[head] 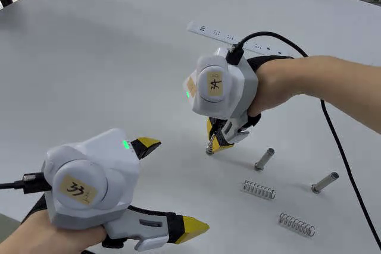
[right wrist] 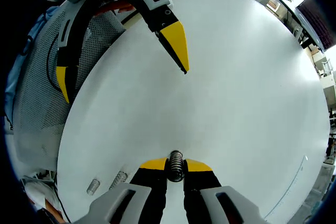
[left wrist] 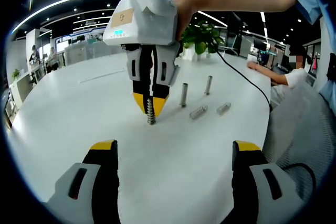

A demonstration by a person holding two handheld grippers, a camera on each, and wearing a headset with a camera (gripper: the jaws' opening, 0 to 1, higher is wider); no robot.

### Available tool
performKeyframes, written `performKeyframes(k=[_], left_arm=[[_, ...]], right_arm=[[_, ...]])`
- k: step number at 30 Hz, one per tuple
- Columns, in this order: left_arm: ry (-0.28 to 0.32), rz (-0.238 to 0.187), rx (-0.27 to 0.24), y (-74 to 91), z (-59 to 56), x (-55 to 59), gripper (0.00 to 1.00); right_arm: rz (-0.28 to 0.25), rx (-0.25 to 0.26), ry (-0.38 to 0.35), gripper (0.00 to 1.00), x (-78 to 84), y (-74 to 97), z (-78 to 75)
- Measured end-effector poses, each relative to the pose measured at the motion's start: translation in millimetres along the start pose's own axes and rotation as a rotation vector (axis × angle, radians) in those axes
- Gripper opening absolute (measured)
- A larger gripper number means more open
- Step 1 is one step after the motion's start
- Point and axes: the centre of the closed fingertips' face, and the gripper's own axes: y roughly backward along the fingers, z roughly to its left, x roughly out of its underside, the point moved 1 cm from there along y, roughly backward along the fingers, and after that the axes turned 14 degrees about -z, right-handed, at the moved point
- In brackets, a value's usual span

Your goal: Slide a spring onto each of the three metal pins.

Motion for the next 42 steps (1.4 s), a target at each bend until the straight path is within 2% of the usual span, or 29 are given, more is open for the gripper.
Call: performKeyframes(k=[14, 18, 26, 33, 36, 41, 42], left_arm=[[0.004, 0.0, -0.002, 0.2, -0.1, 0.7, 0.88], [0.002, -0.001, 0.0, -0.1, -0.6, 0.3, 0.88], [0.003, -0.003, 0.0, -0.2, -0.7, -0.3, 0.88], [0.003, -0.004, 0.0, -0.3, -0.9, -1.1, 0.88], [0.002, -0.003, 0.003, -0.6, -1.4, -1.1, 0.88], [0.01, -0.004, -0.002, 0.2, 0.2, -0.9, 0.88], [0.012, -0.006, -0.003, 0.2, 0.2, -1.4, 0.88]], right_arm=[[-0.003, 0.003, -0.012, 0.08, 0.7, -2.1, -0.1], [-0.029, 0.002, -0.057, 0.1, -0.7, -3.3, 0.8], [-0.068, 0.027, -0.096, 0.33, -1.6, -3.4, 1.4], [-0.11, 0.057, -0.124, 0.64, -1.6, -2.0, 2.2], [-0.109, 0.083, -0.135, 0.76, 1.1, -1.4, 0.7], [-0.137, 0.152, -0.148, 0.99, 1.3, 2.9, -3.8], [-0.147, 0.162, -0.14, 0.99, 0.6, 4.8, -4.8]])
